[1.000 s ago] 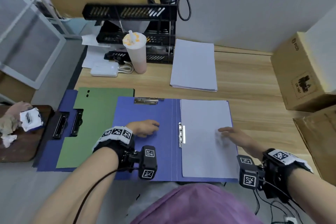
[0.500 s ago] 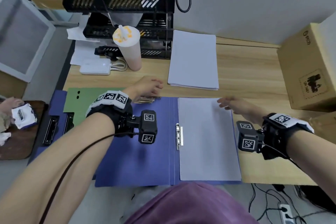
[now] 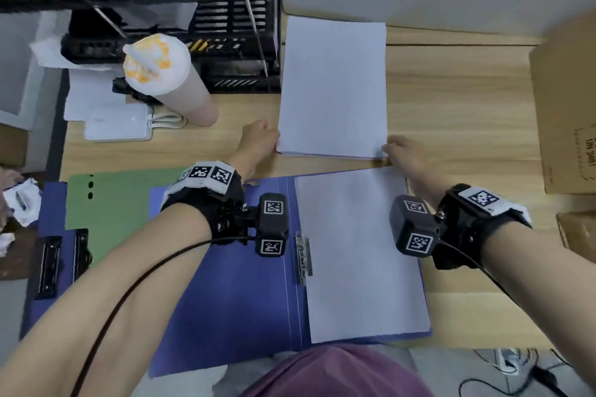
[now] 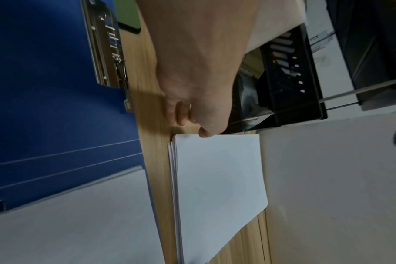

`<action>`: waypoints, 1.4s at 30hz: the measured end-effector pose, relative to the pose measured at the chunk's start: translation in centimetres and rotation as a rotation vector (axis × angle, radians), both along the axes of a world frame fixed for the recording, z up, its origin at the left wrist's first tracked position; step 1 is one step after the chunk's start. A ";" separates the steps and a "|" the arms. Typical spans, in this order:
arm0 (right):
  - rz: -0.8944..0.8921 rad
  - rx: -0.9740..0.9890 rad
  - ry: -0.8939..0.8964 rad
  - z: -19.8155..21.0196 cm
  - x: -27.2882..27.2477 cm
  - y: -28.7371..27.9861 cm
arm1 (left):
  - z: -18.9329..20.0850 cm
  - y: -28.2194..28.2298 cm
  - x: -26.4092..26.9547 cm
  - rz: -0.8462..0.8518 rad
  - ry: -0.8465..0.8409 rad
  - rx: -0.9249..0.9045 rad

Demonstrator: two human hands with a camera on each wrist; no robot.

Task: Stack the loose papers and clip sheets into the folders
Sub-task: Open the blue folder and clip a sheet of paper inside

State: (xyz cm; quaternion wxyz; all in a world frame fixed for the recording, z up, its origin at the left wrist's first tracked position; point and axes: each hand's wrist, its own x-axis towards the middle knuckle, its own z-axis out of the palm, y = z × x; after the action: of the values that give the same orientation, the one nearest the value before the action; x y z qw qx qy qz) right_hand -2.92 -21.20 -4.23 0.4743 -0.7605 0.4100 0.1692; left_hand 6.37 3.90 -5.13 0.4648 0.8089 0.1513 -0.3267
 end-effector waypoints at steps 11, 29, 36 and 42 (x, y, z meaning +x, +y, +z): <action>-0.104 0.070 -0.153 -0.9 1.2 1.2 | 0.4 -1.1 0.4 0.011 -0.112 -0.043; -0.318 0.507 -0.305 3.7 -2.2 1.2 | 4.3 1.7 -2.8 0.120 0.053 -0.312; -0.188 0.651 -0.176 5.0 -11.1 2.9 | 5.4 -2.0 -7.5 0.003 0.106 -0.339; -0.099 0.635 -0.017 4.2 -17.7 5.3 | 2.9 1.0 -12.6 -0.013 -0.003 -0.092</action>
State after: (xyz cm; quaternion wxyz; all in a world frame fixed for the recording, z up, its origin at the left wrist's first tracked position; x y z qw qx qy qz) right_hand -20.61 -15.91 -0.06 0.6989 -0.5550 0.3692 0.2591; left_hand -6.18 4.87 -2.28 0.4997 0.7882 0.1301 -0.3349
